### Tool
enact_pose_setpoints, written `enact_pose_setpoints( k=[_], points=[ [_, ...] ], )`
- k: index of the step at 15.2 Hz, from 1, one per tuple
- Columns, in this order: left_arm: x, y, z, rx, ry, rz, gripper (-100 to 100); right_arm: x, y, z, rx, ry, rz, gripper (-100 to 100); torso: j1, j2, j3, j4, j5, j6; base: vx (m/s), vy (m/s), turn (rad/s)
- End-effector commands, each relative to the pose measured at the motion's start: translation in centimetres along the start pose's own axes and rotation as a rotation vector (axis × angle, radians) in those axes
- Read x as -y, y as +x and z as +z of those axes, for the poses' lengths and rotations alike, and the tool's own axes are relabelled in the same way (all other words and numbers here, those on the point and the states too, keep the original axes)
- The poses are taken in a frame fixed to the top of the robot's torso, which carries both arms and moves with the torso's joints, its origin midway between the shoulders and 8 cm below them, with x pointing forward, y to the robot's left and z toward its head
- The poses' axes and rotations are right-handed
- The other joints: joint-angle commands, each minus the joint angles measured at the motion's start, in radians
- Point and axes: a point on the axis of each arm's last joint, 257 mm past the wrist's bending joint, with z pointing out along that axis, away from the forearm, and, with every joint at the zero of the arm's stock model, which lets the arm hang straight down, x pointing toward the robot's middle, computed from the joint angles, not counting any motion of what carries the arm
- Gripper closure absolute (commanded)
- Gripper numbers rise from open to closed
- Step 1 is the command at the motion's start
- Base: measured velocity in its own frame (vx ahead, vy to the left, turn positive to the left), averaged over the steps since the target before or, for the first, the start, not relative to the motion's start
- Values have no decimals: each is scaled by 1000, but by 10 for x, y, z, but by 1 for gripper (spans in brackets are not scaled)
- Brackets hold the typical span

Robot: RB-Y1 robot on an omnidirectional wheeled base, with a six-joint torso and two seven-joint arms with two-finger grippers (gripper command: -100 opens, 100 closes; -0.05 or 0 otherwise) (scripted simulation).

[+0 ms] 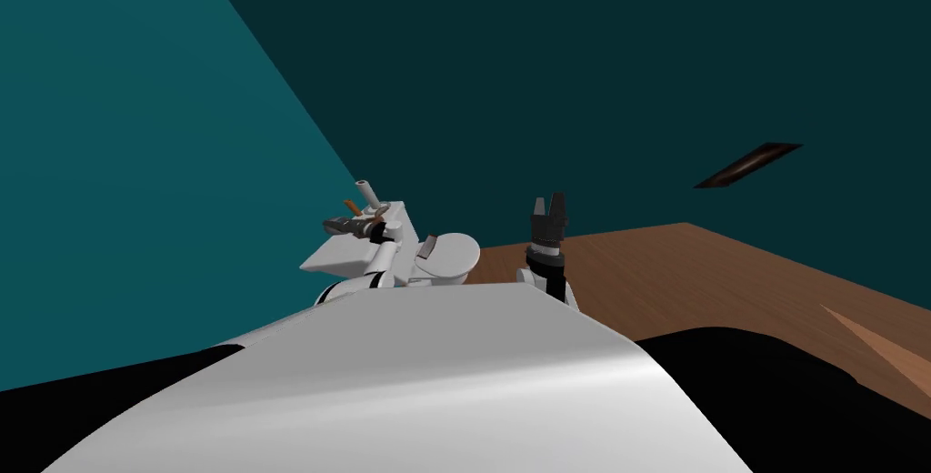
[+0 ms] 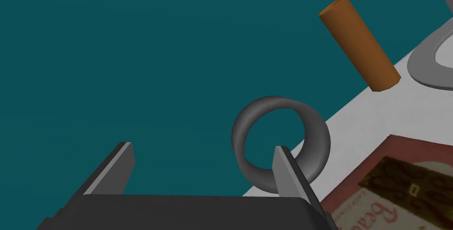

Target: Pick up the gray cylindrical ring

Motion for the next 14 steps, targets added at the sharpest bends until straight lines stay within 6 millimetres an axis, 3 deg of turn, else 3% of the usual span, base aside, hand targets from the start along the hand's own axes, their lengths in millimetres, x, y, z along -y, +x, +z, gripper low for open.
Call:
enact_pose_setpoints(
  k=[1, 9, 10, 12, 14],
  points=[
    [-2, -2, -1, 56, 4, 21, -100, 0, 0, 0, 0, 0, 0, 0, 0, 0, 0, 0, 0, 0, 1, 55, 34],
    [-2, 1, -3, 159, 10, 52, -100, 0, 0, 0, 0, 0, 0, 0, 3, -1, -1, 0, 1, 0, 5, 72, 57],
    [5, -25, 27, 153, 41, 85, -100, 0, 0, 0, 0, 0, 0, 0, 2, -1, 0, 0, 1, 0, 35, -58, 123],
    [8, -17, 40, 128, 41, 69, -100, 0, 0, 0, 0, 0, 0, 0, -4, -1, -1, -1, 0, -6, 54, -123, 194],
    [7, -19, 39, 129, 39, 55, -100, 0, 0, 0, 0, 0, 0, 0, -2, -1, -1, -1, 0, -5, 14, -31, 53]
  ],
)
